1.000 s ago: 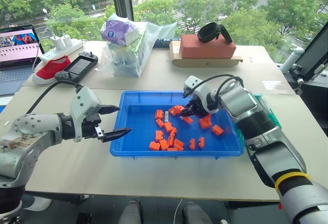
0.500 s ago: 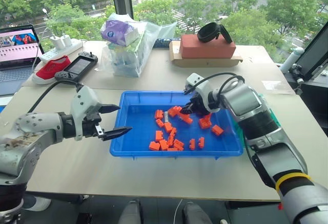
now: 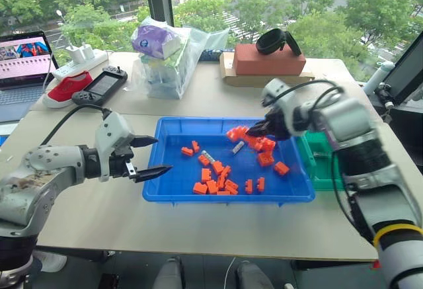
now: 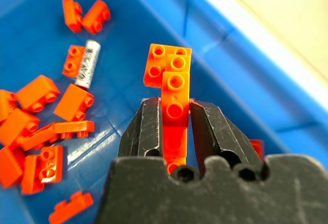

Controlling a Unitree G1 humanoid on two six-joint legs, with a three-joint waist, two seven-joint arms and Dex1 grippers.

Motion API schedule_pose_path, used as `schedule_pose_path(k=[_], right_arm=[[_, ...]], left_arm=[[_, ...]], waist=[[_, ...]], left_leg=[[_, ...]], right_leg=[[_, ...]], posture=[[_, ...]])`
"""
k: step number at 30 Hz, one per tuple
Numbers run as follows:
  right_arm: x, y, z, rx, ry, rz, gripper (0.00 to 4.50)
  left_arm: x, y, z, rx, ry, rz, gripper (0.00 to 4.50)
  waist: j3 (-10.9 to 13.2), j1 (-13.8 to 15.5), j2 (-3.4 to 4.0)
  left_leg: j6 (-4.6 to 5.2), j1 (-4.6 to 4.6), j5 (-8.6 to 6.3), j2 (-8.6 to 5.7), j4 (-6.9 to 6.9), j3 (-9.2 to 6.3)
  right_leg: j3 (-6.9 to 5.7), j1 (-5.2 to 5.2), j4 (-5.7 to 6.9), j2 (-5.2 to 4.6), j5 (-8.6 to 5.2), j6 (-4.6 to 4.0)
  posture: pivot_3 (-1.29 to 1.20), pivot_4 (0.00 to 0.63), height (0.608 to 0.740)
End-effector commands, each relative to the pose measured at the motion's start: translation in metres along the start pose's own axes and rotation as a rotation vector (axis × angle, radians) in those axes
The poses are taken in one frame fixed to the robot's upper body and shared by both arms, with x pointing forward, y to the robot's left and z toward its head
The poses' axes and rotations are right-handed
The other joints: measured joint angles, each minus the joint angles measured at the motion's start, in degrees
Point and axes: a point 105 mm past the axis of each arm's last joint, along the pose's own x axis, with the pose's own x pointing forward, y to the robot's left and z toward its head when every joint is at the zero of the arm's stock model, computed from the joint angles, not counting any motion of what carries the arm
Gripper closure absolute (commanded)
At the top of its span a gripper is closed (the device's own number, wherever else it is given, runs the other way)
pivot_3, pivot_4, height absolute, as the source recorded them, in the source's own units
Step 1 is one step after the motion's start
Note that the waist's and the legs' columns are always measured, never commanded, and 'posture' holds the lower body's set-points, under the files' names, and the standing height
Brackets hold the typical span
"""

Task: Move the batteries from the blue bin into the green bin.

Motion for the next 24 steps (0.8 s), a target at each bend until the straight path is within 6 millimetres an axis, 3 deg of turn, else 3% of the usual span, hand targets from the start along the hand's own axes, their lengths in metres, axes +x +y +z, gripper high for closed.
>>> schedule_pose_path(k=[1,5,11,15,18,21,24], right_arm=[[-0.038,0.013,0.001,-0.189,-0.051,0.08,3.7],[-0.055,0.028,-0.027,-0.215,0.029,0.169,3.7],[-0.053,0.045,-0.054,-0.185,0.11,0.226,3.7],[-0.051,0.051,-0.053,-0.19,0.102,0.237,2.39],[-0.05,0.046,-0.045,-0.198,0.079,0.209,1.42],[-0.037,0.033,-0.028,-0.283,0.014,0.133,0.37],[-0.009,0.026,-0.009,-0.337,-0.064,0.097,0.37]], left_arm=[[-0.001,0.001,0.009,0.042,-0.024,0.0,0.0],[0.002,0.001,0.011,0.041,-0.029,-0.011,0.0],[0.003,0.0,0.014,0.017,-0.023,-0.039,0.0],[0.004,0.002,0.015,0.024,-0.012,-0.042,0.0],[0.004,0.003,0.015,0.025,-0.01,-0.043,0.0],[0.003,0.004,0.015,0.029,-0.005,-0.042,0.0],[0.003,0.004,0.015,0.033,-0.003,-0.04,0.0]], waist=[[0.0,0.1,-0.01],[0.0,0.0,-0.01],[0.0,-0.3,-0.01],[0.0,-0.2,-0.01],[0.0,-0.2,-0.01],[0.0,-0.3,-0.01],[0.0,-0.7,-0.02]], left_leg=[[0.0,0.0,0.0,0.01,-0.01,0.0],[0.0,0.02,0.0,0.0,0.01,0.02],[0.01,0.08,0.0,0.04,0.03,0.03],[0.0,0.05,0.0,0.01,0.06,0.02],[0.01,0.05,0.0,0.02,0.06,0.02],[0.01,0.06,0.0,0.02,0.06,0.02],[0.0,0.12,0.0,0.08,0.06,0.03]], right_leg=[[0.0,0.01,-0.02,0.0,0.0,0.0],[0.02,0.05,-0.09,-0.02,-0.01,0.0],[0.06,0.03,0.02,0.03,0.0,0.0],[0.05,0.05,0.0,0.0,-0.01,0.0],[0.04,0.04,0.0,0.01,-0.01,0.0],[0.05,0.04,0.01,0.01,-0.01,0.0],[0.07,0.04,0.01,0.07,0.02,-0.04]], posture=[[0.0,0.15,0.739],[0.0,0.15,0.739],[0.0,0.15,0.739],[0.0,0.15,0.739],[0.0,0.15,0.739],[0.0,0.15,0.739],[0.0,0.15,0.739]])
